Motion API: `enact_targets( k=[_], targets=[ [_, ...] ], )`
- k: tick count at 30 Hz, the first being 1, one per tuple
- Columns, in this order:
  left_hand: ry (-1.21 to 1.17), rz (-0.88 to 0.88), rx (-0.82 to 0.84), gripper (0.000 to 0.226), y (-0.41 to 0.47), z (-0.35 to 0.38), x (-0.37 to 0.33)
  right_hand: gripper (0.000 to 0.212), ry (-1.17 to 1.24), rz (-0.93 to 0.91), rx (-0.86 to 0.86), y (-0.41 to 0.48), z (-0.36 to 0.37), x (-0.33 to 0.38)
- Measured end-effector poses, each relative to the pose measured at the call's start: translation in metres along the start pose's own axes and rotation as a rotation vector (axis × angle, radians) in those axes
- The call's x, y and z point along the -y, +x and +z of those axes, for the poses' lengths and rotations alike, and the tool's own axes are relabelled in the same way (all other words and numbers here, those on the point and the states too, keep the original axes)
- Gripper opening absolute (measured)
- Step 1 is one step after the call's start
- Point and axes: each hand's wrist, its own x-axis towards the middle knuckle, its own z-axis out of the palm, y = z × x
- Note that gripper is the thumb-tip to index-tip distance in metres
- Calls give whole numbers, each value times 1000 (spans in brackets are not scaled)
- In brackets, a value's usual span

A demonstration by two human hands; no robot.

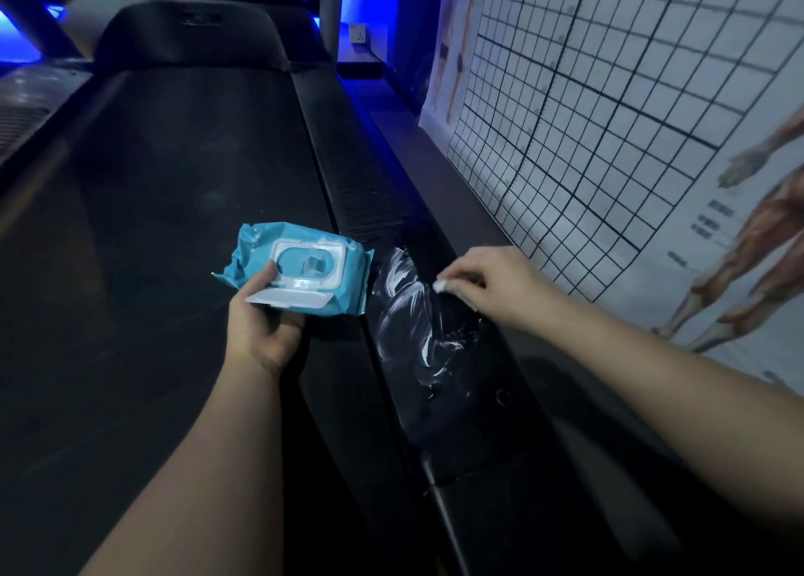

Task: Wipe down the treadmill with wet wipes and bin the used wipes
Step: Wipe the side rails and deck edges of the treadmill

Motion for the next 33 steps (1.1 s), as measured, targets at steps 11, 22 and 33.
enact_targets(
  k=[11,22,33],
  targets=[
    [-23,-4,27,31,0,0,0,6,277,0,125,-60,22,19],
    [-5,4,35,31,-3,1,0,12,102,42,-72,-11,-13,-3],
    [0,15,38,30,-4,2,1,13,82,-118,418,-33,2,27]
  ],
)
